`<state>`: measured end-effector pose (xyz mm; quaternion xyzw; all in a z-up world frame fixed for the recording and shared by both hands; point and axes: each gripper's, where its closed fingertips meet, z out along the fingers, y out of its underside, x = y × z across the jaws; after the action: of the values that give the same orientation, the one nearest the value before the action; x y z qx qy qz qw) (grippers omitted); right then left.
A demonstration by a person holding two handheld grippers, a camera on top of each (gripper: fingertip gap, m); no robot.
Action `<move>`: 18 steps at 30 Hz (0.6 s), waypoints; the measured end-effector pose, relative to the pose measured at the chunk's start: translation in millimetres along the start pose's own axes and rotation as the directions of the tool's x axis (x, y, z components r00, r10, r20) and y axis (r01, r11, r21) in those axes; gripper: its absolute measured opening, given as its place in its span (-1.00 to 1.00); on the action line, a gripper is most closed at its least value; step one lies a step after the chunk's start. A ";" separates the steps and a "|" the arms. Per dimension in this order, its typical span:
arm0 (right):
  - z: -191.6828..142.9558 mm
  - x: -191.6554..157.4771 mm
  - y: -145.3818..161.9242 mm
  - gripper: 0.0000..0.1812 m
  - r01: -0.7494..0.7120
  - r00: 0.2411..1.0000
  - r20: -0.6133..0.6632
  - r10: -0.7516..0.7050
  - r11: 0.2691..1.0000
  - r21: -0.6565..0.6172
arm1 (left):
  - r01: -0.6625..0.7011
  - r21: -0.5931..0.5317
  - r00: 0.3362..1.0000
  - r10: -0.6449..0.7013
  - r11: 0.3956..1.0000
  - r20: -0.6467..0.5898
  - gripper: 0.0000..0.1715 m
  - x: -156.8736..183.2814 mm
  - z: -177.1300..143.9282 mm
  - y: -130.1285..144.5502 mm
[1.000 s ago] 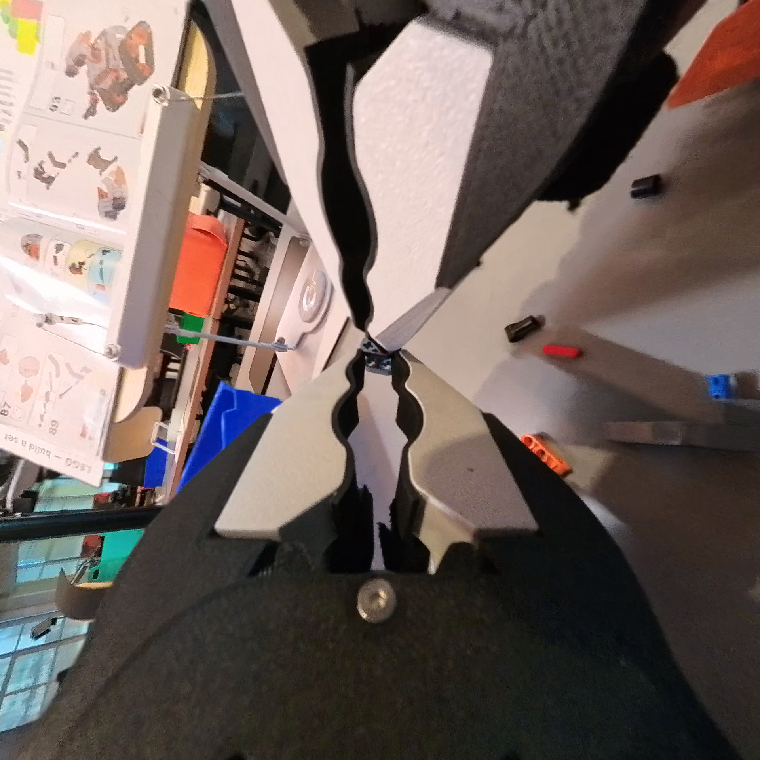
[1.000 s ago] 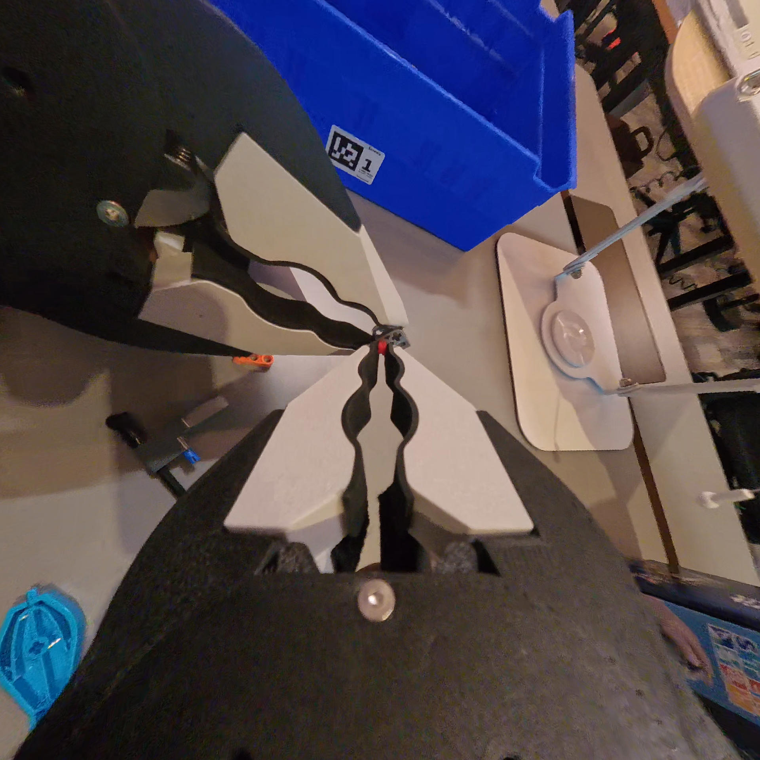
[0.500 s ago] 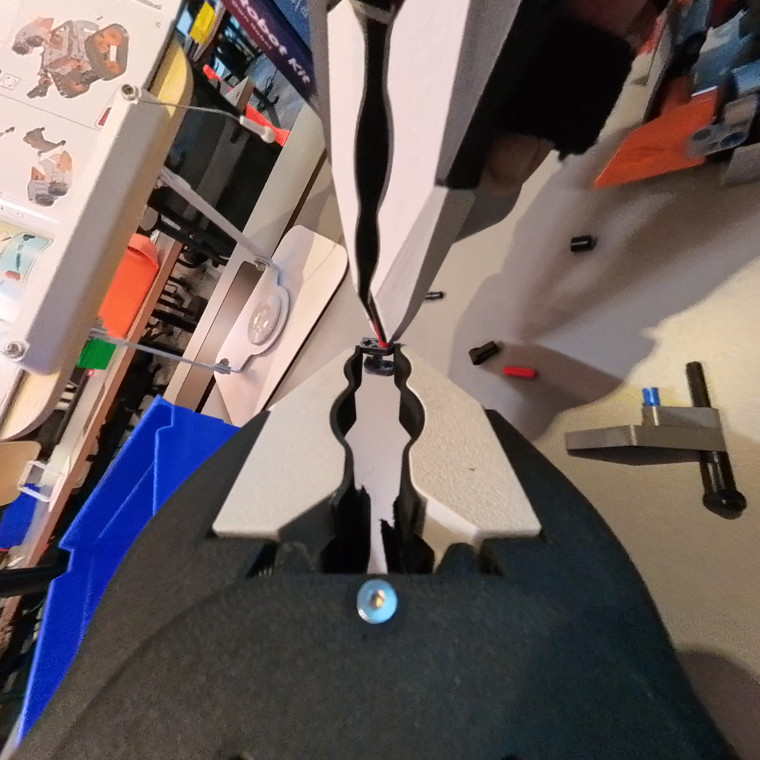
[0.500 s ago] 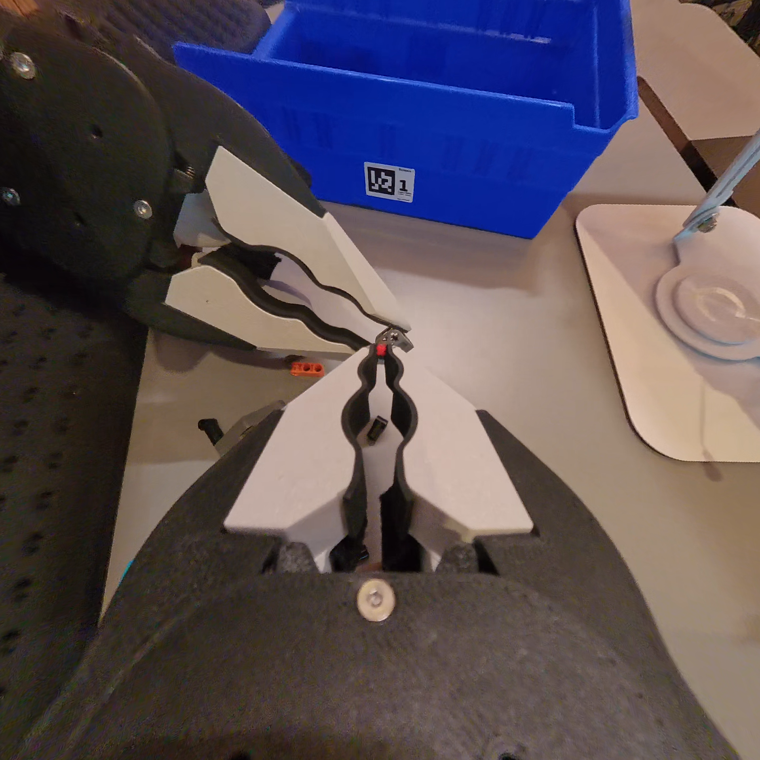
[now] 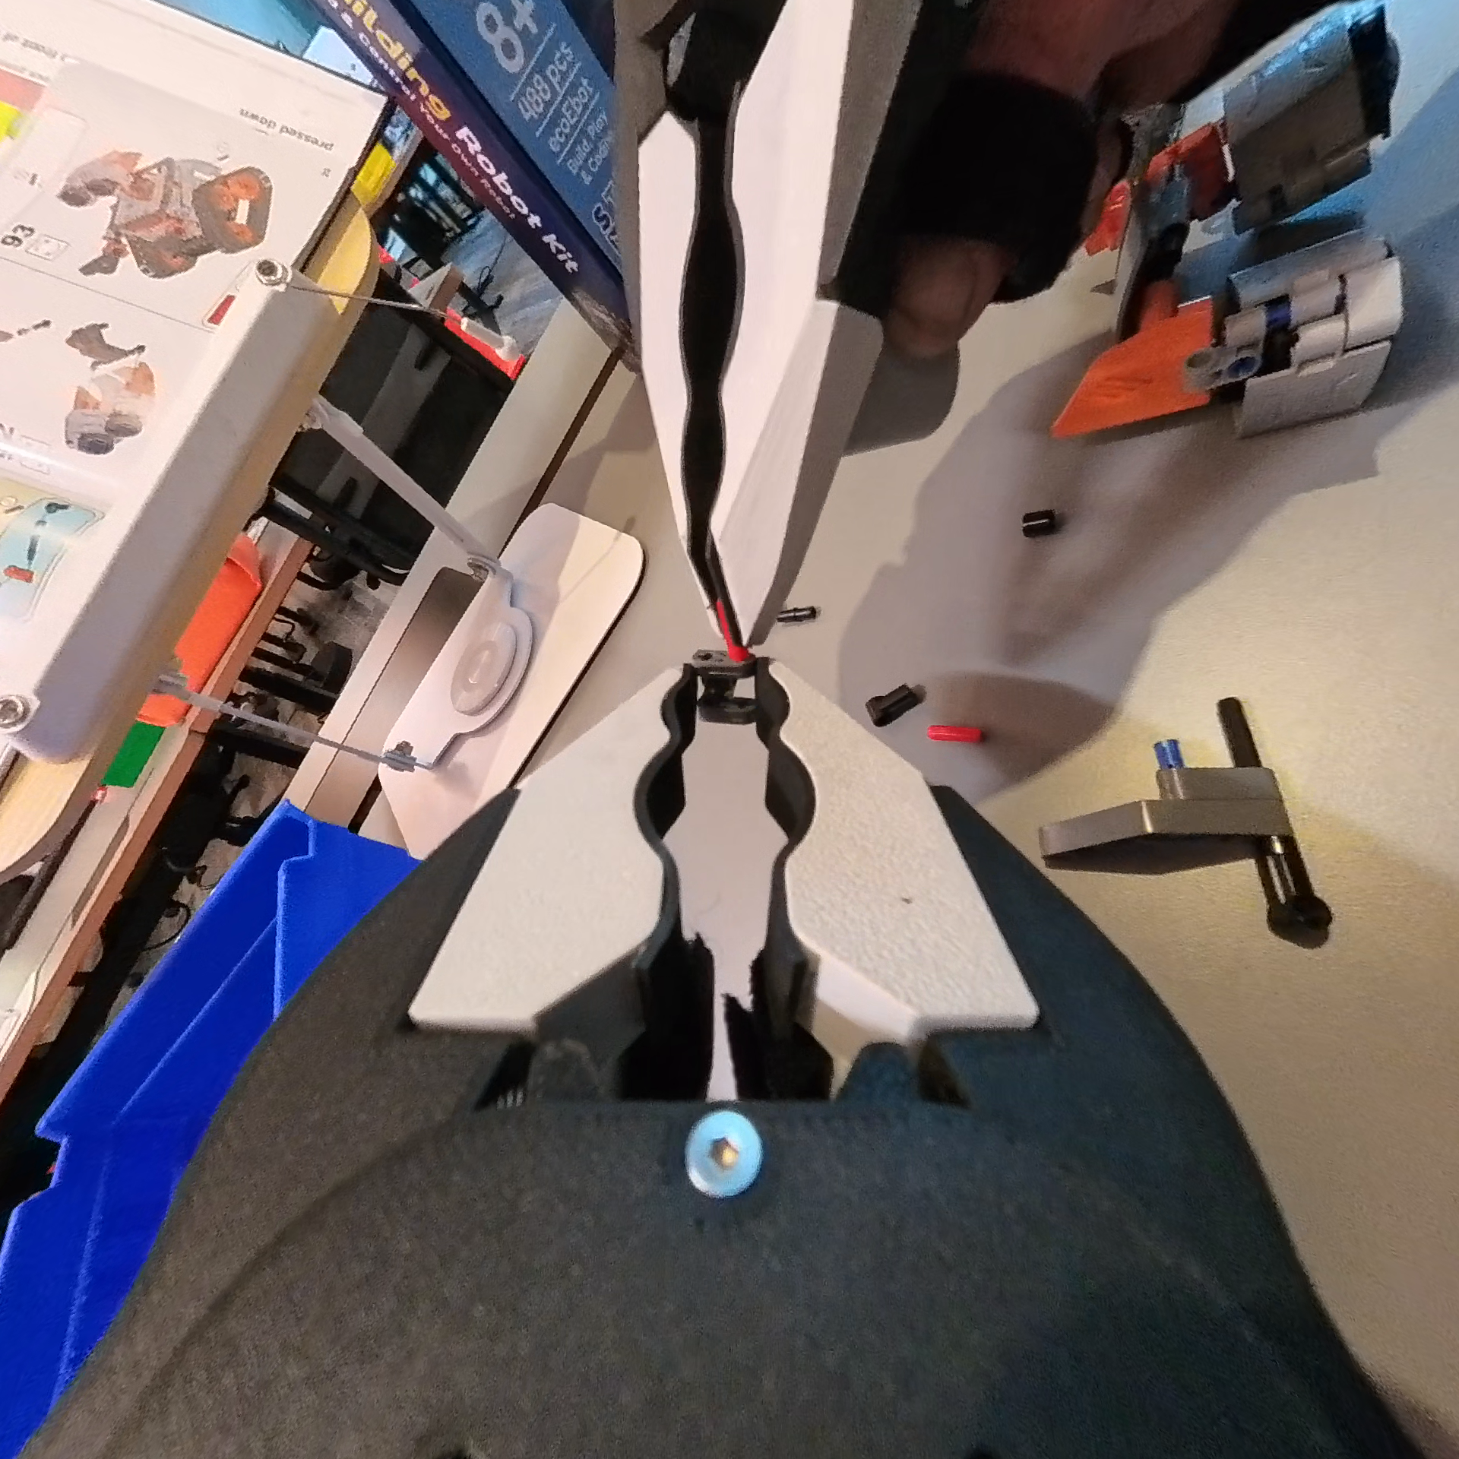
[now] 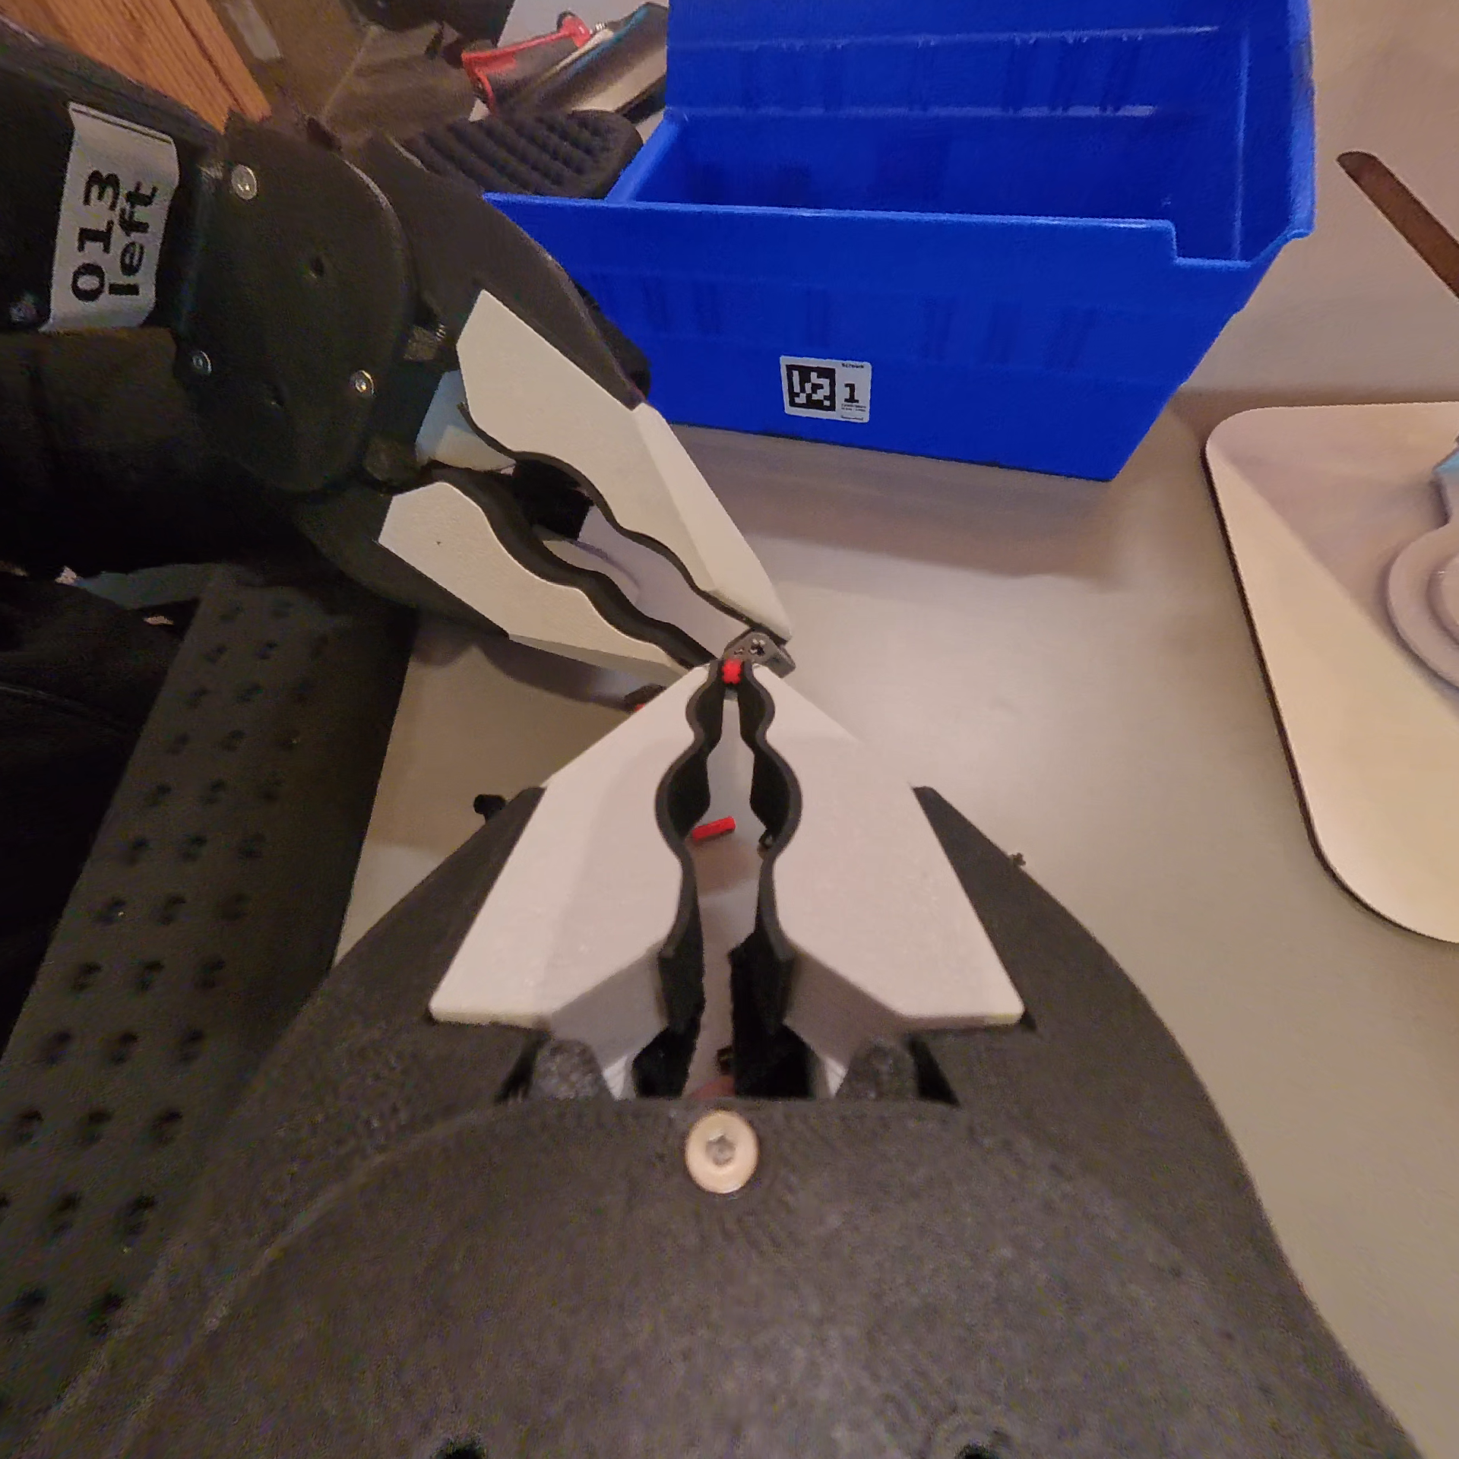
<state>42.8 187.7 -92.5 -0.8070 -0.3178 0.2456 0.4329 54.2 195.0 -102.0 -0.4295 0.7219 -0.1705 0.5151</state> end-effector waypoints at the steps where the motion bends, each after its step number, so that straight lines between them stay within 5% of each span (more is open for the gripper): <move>1: -0.3 -0.7 -0.4 -0.99 0.002 1.000 0.002 -0.002 1.000 0.002 | 0.001 0.000 1.000 -0.001 1.000 -0.001 -0.87 0.0 -0.9 -0.5; 7: -1.4 -2.0 -2.0 -0.99 0.063 0.998 -0.024 -0.063 0.998 -0.004 | 0.015 -0.014 1.000 -0.015 1.000 0.021 -0.88 -1.0 -2.9 -2.7; 18: 5.9 2.0 7.9 -0.99 0.288 0.926 -0.190 -0.326 0.936 -0.205 | -0.001 -0.095 0.999 0.005 0.995 0.043 -0.90 2.5 1.8 4.7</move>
<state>42.6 189.0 -102.5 -0.8039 -0.4105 0.0546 0.4269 53.4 196.0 -107.5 -0.4562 0.7184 -0.1259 0.5099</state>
